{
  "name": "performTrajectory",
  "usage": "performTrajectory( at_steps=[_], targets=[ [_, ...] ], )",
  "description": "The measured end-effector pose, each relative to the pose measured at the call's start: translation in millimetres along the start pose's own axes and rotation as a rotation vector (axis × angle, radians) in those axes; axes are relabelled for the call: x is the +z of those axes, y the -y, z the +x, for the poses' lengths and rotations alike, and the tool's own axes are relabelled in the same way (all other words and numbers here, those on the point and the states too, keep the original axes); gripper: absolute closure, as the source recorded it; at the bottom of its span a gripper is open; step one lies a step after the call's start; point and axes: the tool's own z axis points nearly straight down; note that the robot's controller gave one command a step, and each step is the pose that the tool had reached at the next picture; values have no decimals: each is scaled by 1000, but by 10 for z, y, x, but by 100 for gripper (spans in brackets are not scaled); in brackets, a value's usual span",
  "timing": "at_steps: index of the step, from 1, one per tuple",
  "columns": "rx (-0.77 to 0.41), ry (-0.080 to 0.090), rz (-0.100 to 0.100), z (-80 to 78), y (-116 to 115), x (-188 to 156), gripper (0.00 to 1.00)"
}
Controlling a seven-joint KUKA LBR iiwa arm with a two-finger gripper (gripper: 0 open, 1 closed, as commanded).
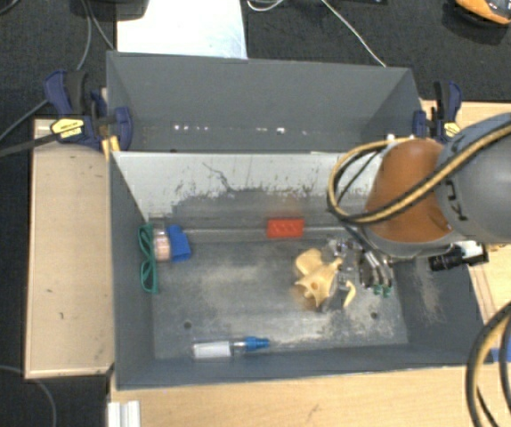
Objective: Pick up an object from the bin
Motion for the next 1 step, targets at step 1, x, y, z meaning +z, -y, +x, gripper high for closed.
performTrajectory(
  at_steps=[1],
  targets=[
    [-1,-2,0,11,1,-35,100]
  ],
)
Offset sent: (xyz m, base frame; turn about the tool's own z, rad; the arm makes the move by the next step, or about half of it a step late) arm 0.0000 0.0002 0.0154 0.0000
